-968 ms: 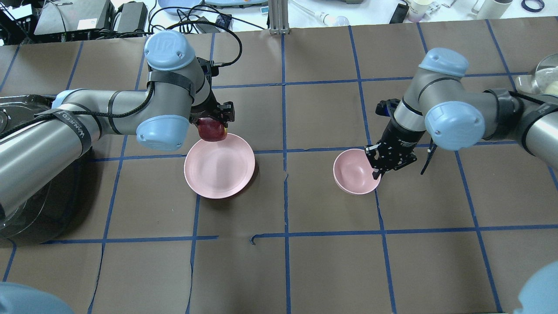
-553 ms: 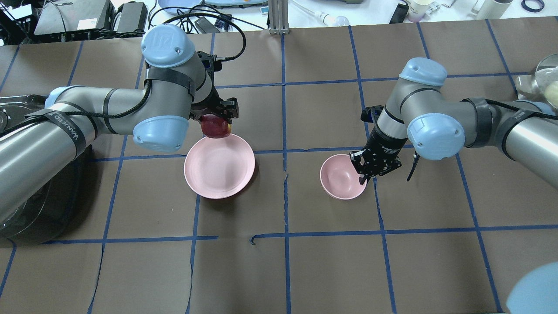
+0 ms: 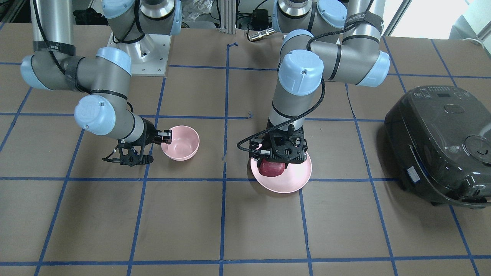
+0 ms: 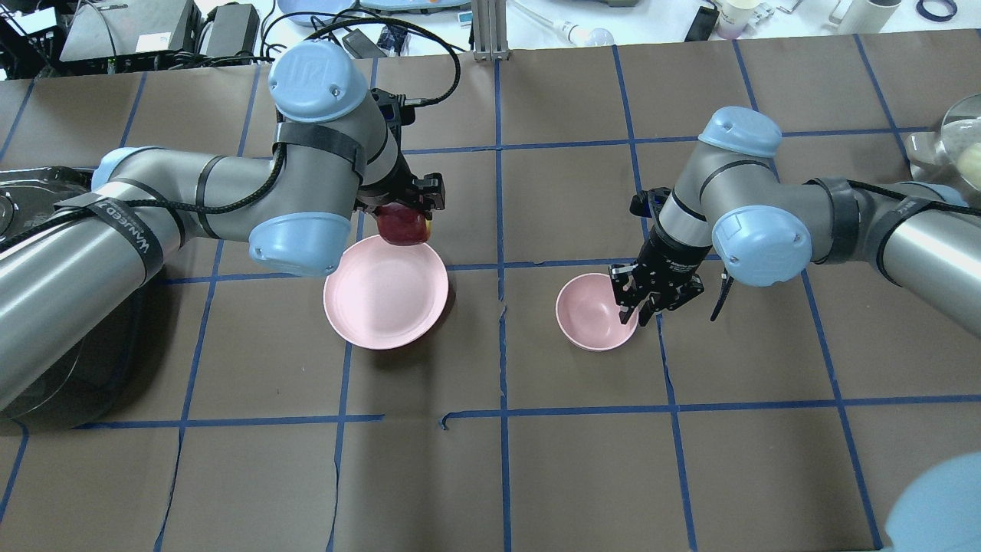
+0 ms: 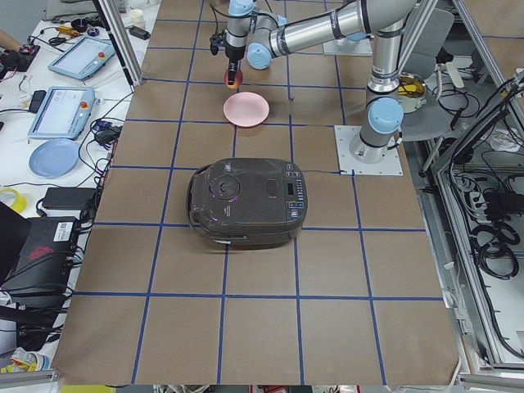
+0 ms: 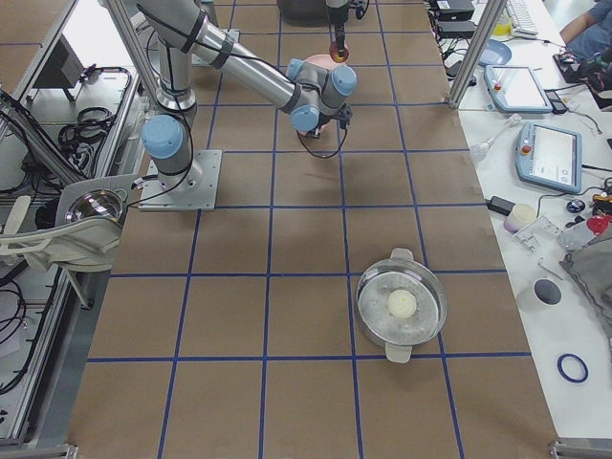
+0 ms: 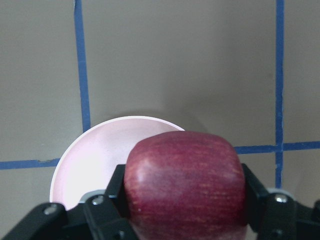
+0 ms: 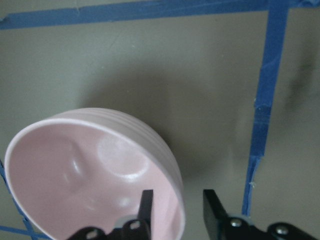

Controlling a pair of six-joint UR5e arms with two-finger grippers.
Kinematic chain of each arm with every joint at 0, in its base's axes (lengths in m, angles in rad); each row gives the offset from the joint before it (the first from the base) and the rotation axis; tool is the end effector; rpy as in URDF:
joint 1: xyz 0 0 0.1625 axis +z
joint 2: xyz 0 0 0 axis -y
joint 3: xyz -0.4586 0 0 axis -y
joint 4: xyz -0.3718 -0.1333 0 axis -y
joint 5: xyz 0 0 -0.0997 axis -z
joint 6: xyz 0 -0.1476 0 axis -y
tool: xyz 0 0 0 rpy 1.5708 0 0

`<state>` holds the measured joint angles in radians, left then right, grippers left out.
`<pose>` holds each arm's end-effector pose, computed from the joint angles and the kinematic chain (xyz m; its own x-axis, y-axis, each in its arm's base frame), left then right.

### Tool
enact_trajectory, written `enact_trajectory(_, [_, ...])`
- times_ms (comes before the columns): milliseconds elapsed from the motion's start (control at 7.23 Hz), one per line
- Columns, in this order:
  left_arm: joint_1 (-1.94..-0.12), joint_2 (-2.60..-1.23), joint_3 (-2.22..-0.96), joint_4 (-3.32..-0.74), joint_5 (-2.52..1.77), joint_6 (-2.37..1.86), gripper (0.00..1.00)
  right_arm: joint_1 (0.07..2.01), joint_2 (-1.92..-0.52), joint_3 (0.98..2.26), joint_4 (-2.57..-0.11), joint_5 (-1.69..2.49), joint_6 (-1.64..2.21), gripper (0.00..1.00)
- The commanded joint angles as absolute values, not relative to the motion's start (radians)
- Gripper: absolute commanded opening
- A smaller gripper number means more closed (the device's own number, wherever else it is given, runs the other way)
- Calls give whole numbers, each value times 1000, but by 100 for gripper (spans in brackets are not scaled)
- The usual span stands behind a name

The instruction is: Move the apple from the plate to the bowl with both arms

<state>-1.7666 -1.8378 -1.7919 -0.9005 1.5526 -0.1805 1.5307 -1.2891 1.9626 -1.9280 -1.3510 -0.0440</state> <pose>-0.2451 -0.5367 0.3034 -0.9985 0.0214 0.0501 0.0123 0.9845 -0.1750 0.1466 -0.4743 0.2032 -0.9732 0.0650 -0.2207 -0.0047 0.9534 0.3016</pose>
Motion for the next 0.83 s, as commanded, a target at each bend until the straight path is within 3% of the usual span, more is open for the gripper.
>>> enact_trajectory(0, [-1798, -1842, -1780, -897, 1514, -271, 26, 1522, -1354, 1897, -1902, -1394, -43, 100])
enact_trajectory(415, [-1916, -1876, -1737, -882, 1494, -467, 20, 1474, -1382, 1630, -1734, -1538, -60, 100])
enact_trajectory(691, [-2049, -1894, -1707, -856, 1508, -575, 19, 1389, -1419, 1562, -1686, -1535, -60, 100])
